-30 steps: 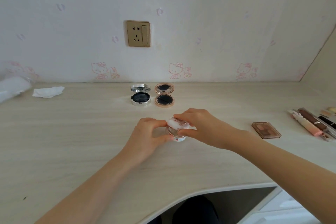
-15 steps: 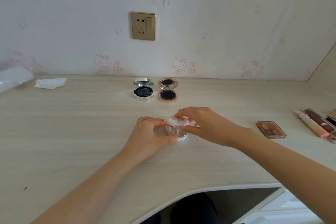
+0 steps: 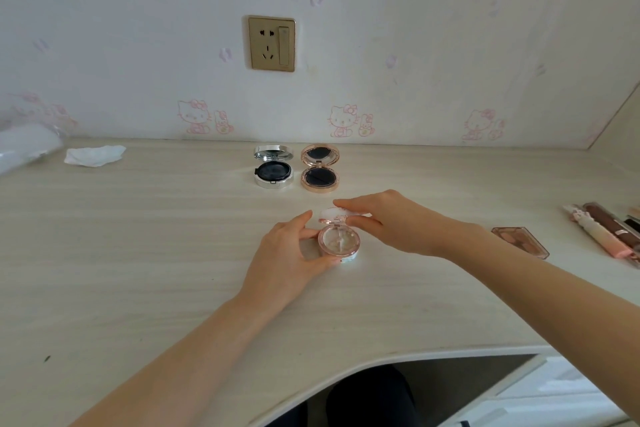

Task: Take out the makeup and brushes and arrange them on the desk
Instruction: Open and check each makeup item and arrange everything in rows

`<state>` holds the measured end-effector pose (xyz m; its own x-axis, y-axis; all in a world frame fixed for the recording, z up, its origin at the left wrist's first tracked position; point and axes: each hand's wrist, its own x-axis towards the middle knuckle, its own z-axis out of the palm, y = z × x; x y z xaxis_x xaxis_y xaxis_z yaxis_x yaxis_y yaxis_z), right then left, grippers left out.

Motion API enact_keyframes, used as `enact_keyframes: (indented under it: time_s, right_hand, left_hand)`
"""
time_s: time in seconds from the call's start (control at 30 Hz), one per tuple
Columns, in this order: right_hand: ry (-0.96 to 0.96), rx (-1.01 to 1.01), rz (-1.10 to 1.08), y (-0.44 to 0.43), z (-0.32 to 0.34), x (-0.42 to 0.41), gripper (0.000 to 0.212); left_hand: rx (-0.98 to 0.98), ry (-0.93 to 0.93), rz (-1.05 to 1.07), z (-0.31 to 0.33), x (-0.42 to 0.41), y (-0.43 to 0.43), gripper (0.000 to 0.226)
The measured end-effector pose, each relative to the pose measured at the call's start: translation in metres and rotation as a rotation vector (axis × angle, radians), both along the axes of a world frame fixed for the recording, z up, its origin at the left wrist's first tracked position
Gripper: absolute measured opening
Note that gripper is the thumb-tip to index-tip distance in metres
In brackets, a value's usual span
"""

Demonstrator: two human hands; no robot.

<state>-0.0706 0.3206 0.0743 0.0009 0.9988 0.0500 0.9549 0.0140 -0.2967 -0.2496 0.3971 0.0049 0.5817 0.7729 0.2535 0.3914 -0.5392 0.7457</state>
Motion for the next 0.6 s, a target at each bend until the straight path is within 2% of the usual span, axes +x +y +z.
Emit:
enact_keyframes:
  time_s: [0.47, 0.6]
  right_hand:
    - [0.045, -0.001, -0.045, 0.002, -0.004, -0.002, 0.04]
    - [0.048, 0.053, -0.083, -0.008, -0.008, -0.007, 0.048]
  left_hand:
    - [-0.009, -0.031, 0.001, -0.002, -0.001, 0.001, 0.086]
    - [-0.008, -0.012, 0.009, -0.004, -0.001, 0.002, 0.08]
